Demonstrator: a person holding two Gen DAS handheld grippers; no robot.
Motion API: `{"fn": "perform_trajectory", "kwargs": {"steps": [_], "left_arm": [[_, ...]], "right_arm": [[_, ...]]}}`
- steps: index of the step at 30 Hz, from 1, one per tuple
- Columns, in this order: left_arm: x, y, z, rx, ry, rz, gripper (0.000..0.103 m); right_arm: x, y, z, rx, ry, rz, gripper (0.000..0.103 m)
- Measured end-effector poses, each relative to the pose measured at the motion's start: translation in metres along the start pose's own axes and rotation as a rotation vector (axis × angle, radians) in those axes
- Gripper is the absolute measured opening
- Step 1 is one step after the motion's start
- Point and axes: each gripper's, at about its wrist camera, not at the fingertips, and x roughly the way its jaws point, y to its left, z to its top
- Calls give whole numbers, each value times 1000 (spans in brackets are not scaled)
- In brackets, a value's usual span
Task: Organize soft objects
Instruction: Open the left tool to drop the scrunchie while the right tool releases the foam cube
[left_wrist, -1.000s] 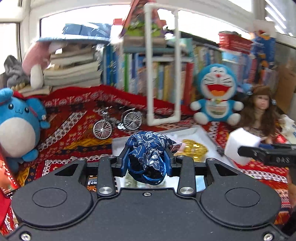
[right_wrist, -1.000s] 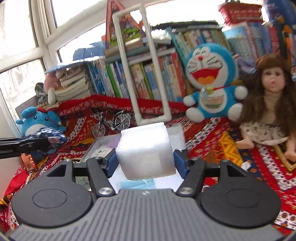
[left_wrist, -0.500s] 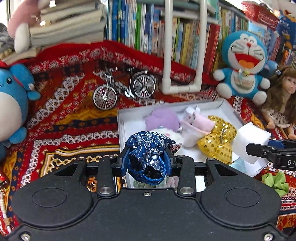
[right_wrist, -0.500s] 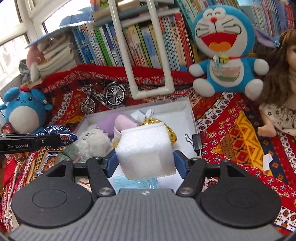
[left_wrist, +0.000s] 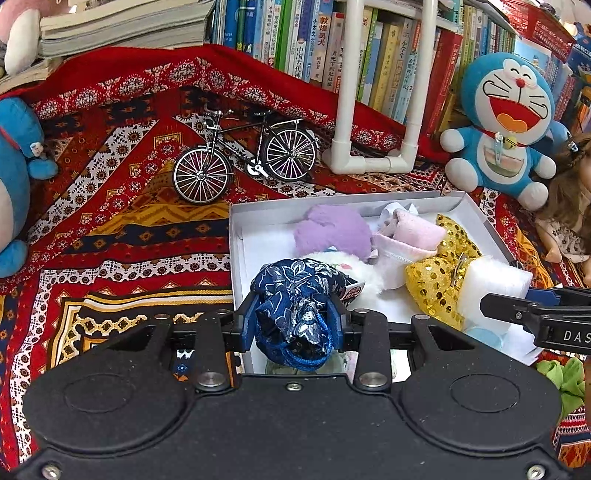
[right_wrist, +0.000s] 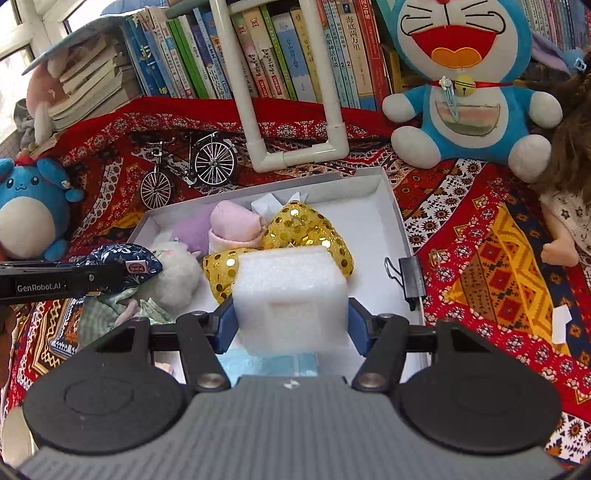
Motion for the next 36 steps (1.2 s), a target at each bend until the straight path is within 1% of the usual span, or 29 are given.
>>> {"fn": "perform_trajectory", "kwargs": {"steps": [7, 10, 13, 15, 16, 18, 21, 24, 31, 36], "left_arm": [[12, 1, 5, -6, 8, 2, 38], [12, 1, 7, -8, 6, 5, 40], [7, 2, 8, -11, -6, 8, 45], [3, 2, 9, -1, -13, 16, 48], [0, 1, 9, 2, -17, 19, 50], [-8, 1, 10, 3, -33, 15, 57], [-20, -2, 13, 11, -54, 15, 64], [-33, -8, 15, 25, -76, 15, 69], [-70, -24, 12, 57, -119, -18, 73], [-100, -43, 0, 109, -155, -36, 76]], "right_arm": [[14, -3, 7, 31, 7, 7, 63], [19, -3, 10, 47, 8, 10, 63], [17, -2, 10, 57, 14, 21, 67], [13, -1, 9, 43, 18, 28, 73], [11, 0, 9, 35, 17, 28, 74], [6, 1, 10, 25, 20, 26, 77], [-5, 0, 12, 25, 12, 33, 81], [-17, 0, 14, 29, -1, 43, 84], [-43, 3, 12, 18, -14, 55, 89], [-63, 3, 7, 13, -31, 69, 90]]}}
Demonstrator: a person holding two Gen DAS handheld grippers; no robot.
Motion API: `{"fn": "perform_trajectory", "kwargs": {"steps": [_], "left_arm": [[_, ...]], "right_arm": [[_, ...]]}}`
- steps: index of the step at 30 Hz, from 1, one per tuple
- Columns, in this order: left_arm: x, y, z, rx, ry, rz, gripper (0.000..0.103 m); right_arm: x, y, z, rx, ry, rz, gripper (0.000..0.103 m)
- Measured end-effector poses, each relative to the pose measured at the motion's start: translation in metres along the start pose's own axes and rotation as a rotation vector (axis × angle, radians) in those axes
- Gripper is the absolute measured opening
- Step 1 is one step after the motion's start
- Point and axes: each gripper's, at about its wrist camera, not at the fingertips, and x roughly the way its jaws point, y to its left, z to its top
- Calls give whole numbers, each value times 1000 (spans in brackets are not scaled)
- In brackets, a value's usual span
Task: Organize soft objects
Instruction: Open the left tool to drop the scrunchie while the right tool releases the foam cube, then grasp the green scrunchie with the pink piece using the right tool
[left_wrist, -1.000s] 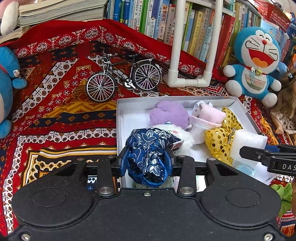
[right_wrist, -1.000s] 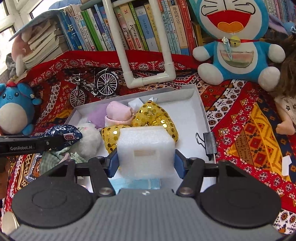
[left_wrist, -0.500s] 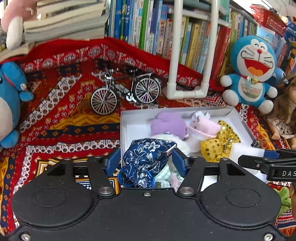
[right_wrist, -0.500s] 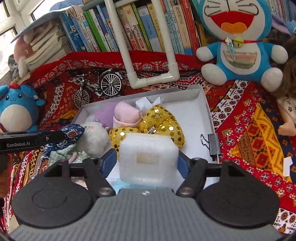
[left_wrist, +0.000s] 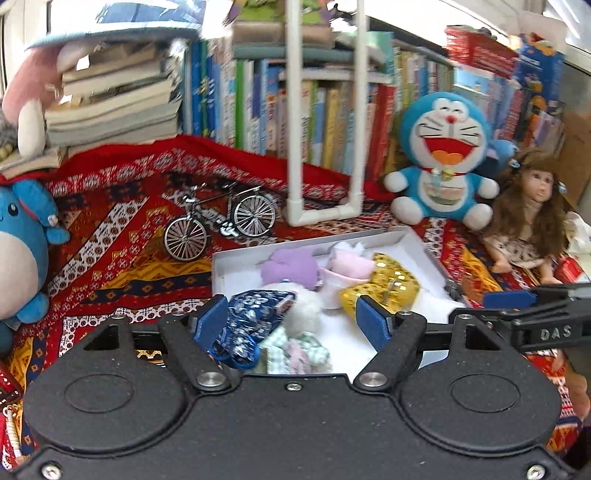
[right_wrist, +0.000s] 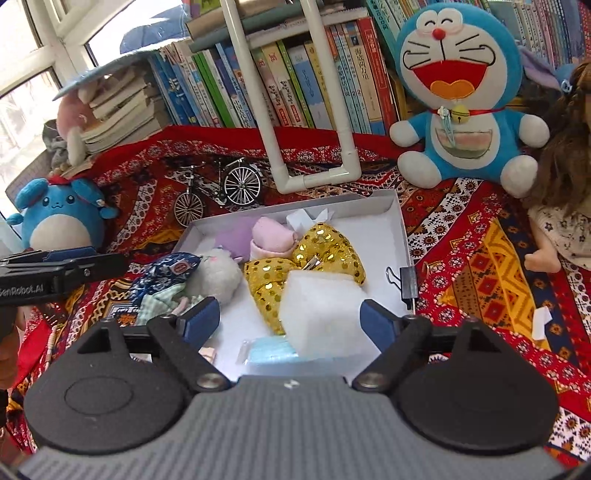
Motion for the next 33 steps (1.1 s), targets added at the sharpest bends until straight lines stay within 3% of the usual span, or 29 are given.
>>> {"fn": "perform_trajectory", "kwargs": {"steps": [9, 16, 20, 23, 27, 33], "left_arm": [[-47, -33, -20, 52, -35, -71, 77], [-59, -54, -31, 76, -5, -112, 76], [-54, -68, -38, 106, 37, -115, 67], [-44, -76, -42, 111, 94, -82, 43], [-32, -82, -48, 89, 163, -108, 39], [-14, -99, -49, 58, 260, -160, 35]], "right_arm": [[-36, -2, -13, -2, 3, 13, 92], [-57, -11, -23, 7, 10, 29, 93], [-61, -18, -31, 13, 29, 21, 93], [-62, -25, -38, 11, 43, 18, 92], [-59, -35, -49, 22, 78, 0, 77], [-49, -44, -62, 29, 139, -7, 70]]}}
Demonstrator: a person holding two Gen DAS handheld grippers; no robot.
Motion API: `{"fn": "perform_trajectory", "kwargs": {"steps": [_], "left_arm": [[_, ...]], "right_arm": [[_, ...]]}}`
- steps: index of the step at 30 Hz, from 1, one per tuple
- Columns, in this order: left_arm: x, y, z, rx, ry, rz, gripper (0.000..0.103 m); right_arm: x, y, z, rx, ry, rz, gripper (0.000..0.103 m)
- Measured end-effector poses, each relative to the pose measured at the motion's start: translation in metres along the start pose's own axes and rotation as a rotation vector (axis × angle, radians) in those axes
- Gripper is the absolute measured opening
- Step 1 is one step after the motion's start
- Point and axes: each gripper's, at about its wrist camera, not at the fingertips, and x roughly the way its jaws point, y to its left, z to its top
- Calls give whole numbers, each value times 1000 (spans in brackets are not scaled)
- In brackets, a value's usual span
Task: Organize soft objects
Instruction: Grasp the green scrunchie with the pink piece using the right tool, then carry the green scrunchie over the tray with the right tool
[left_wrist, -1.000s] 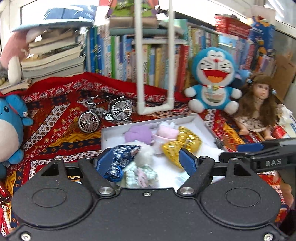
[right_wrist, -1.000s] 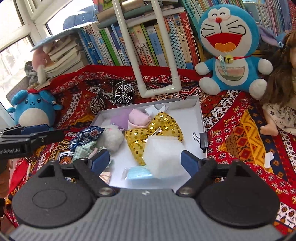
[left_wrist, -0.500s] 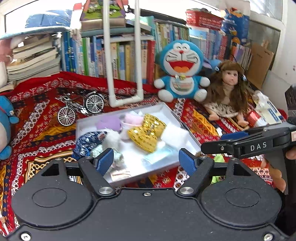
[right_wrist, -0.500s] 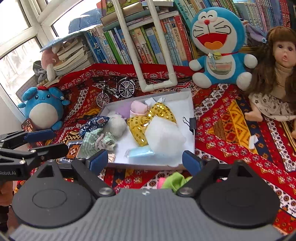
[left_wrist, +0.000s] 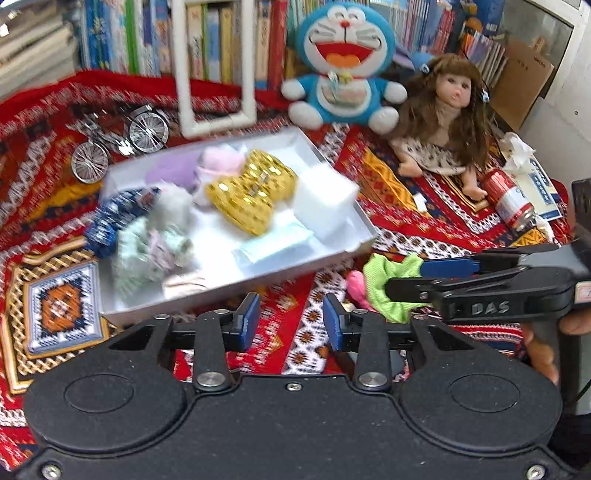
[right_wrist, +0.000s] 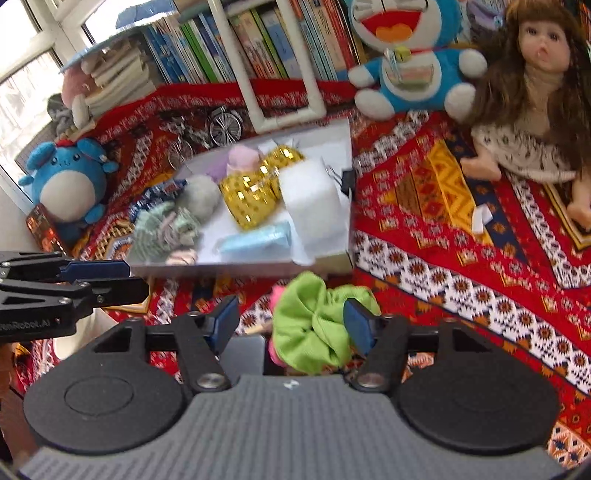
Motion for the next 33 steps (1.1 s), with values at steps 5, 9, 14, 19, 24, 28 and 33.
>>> {"fn": "perform_trajectory", "kwargs": {"steps": [5, 9, 14, 19, 24, 28, 33], "left_arm": [[18, -14, 5, 6, 33, -2, 34], [35, -24, 7, 19, 66, 1, 34], [57, -33, 9, 10, 104, 5, 33], [72, -37, 10, -15, 134, -8, 29], [84, -41, 11, -33, 148, -31, 25], [88, -44, 13, -45, 158, -55, 19], [88, -45, 11, -53, 157, -66, 19]], "right_arm": [[8, -7, -4, 14, 15, -26, 72], [13, -18, -8, 25, 31, -67, 73], [17, -36, -15, 88, 36, -23, 73], [17, -47, -18, 111, 25, -22, 74], [21, -61, -27, 137, 14, -29, 73], [16, -68, -28, 174, -5, -22, 52], [4, -76, -28, 204, -67, -111, 30]]}}
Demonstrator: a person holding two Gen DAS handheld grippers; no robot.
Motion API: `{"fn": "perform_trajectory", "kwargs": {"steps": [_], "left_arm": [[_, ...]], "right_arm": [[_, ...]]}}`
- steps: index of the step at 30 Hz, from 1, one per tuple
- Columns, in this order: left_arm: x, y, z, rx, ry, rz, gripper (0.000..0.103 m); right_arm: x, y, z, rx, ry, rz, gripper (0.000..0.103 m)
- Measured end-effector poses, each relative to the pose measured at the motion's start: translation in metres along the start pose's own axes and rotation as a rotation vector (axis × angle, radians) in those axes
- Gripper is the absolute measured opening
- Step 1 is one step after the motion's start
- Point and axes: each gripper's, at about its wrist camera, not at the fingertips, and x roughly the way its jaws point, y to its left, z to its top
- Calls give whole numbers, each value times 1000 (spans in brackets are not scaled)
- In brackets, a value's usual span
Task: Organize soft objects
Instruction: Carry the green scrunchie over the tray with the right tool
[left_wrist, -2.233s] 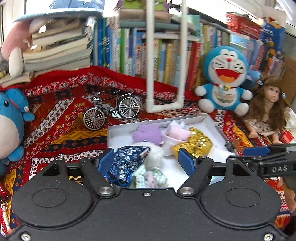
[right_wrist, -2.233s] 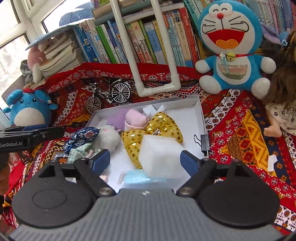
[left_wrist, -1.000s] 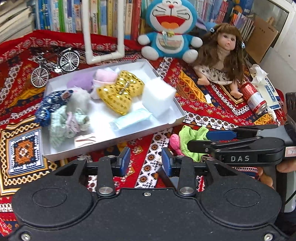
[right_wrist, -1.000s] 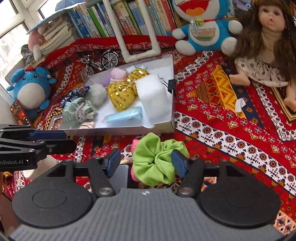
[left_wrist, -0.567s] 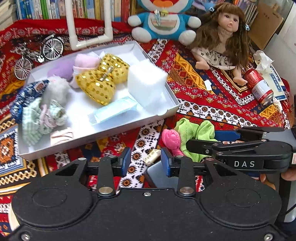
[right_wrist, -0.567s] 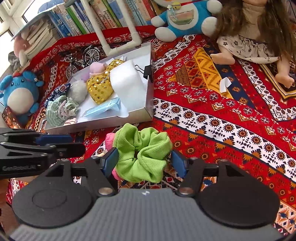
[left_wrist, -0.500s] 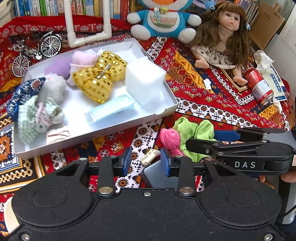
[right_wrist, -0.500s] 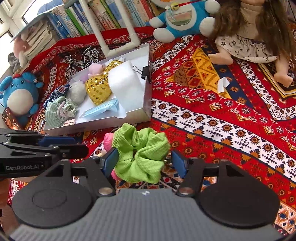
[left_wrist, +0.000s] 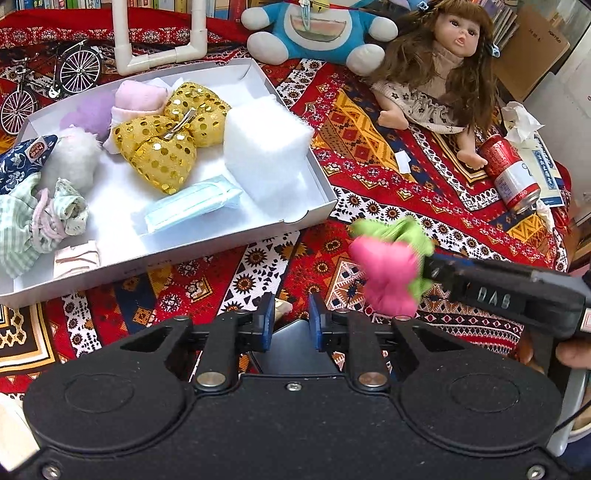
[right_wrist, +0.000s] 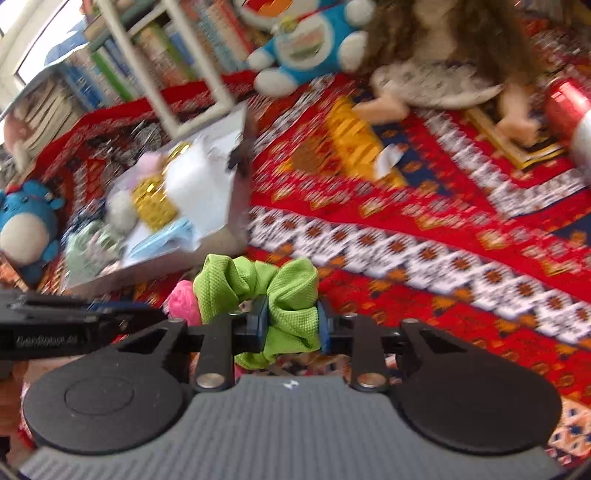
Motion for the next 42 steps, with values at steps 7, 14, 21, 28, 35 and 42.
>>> {"fn": "perform_trajectory", "kwargs": {"steps": [7, 14, 21, 28, 35, 42], "left_arm": [[3, 6, 5, -58, 9, 0, 19], [14, 16, 9, -112, 49, 3, 20], [13, 11, 9, -83, 14, 22, 2], [1, 10, 15, -71, -21, 11, 1], [-5, 12, 14, -63, -29, 9, 1], [-19, 11, 14, -49, -58, -4, 1]], "right_arm": [[2, -8, -1, -2, -11, -18, 31], [4, -5, -2, -19, -12, -22, 35], [5, -5, -3, -26, -13, -20, 36], [6, -6, -2, -14, -14, -10, 36], [5, -5, -2, 1, -14, 17, 33], [-5, 6, 2, -4, -32, 39, 29]]}}
